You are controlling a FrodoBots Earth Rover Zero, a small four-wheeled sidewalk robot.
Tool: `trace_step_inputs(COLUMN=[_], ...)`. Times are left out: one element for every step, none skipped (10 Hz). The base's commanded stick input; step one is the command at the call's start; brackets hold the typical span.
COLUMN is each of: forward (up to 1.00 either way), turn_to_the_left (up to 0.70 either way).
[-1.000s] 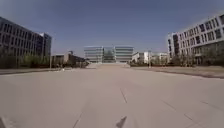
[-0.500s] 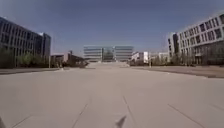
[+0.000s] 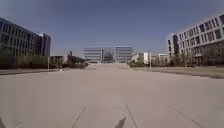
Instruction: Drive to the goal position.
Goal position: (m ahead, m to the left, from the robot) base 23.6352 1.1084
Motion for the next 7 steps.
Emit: trace_step_inputs(forward=[0.7,0.7,0.7,0.7,0.7,0.7,0.7], turn_to_the_left=[0.0,0.0,0.0,0.0,0.0,0.0,0.0])
